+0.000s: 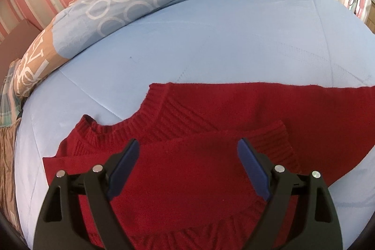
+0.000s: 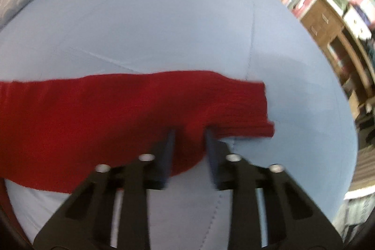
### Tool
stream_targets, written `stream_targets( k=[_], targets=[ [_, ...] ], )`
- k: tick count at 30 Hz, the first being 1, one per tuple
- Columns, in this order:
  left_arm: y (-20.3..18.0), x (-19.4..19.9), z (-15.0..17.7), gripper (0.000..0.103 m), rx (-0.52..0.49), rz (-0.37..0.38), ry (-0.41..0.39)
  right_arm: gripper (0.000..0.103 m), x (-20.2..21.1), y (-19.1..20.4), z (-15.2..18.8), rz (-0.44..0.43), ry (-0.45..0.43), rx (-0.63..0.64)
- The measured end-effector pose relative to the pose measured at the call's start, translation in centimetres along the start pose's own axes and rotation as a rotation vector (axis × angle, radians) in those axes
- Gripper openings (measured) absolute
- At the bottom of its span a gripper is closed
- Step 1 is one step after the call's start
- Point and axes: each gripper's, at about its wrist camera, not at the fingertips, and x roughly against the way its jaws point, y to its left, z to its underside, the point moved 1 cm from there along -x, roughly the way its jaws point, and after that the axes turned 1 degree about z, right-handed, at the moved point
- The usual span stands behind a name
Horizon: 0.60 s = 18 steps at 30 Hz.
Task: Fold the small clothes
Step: 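Grasp the other sleeve cuff with the right tool, then fold the held sleeve across the sweater body toward the left tool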
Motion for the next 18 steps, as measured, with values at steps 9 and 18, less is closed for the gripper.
stream_targets(
  k=[9,18],
  targets=[
    [2.0,0.7,0.6,0.086,0.027,0.005,-0.003,0.013,4.6,2.5,-0.1,-0.007,-0.088,0.07],
    [6.9,2.6,1.5,0.086,0.061,-0.03,-0.025,0.013,12.7,10.6,-0.7,-0.159,-0.18,0.167]
  ],
)
